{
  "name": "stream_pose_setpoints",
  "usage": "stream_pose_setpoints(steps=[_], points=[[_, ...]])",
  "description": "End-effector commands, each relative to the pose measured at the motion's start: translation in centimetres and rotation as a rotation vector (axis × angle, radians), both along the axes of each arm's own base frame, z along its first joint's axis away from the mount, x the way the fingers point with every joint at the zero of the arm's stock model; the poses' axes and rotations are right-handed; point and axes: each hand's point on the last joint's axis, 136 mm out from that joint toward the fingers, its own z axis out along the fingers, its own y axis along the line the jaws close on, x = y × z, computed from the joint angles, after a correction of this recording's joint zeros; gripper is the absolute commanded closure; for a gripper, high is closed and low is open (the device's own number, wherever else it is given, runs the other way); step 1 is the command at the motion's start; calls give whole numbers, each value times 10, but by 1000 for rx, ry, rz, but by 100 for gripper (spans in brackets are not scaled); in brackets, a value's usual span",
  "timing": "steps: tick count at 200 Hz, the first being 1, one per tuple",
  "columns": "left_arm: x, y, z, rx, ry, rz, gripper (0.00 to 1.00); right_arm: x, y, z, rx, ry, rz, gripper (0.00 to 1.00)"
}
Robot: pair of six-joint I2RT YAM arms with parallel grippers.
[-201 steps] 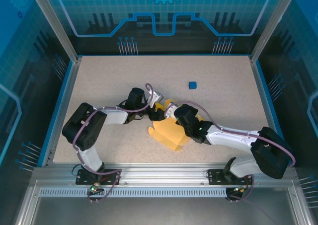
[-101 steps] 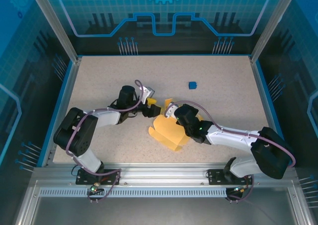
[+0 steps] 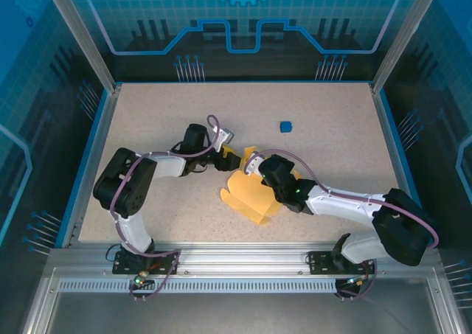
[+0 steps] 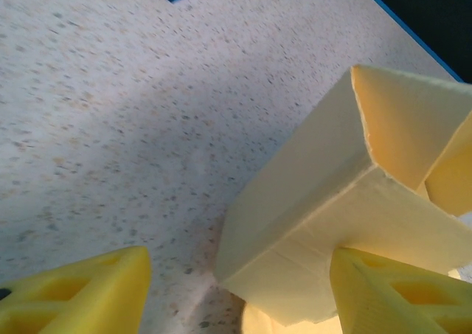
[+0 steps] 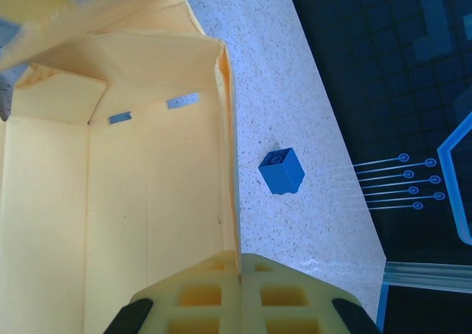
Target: Fold the paper box
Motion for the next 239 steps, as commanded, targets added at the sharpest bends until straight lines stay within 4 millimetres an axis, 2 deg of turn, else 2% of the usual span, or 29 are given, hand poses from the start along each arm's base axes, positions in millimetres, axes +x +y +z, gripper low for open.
stream_pose_setpoints(steps=[1, 77, 138, 195, 239], points=[[-8, -16, 6, -32, 1, -91, 33, 7, 2, 13, 44, -17, -19, 100], [-10, -27, 10, -49, -26, -111, 30, 8, 4, 12, 42, -11, -14, 100], [-12, -35, 9, -62, -61, -123, 32, 8, 7, 11, 56, -4, -11, 100], [-7, -36, 10, -53, -118, -83, 31, 7, 8, 7, 49, 7, -5, 100], [-8, -34, 6, -28, -137, -66, 30, 4, 2, -3, -6, 12, -8, 100]])
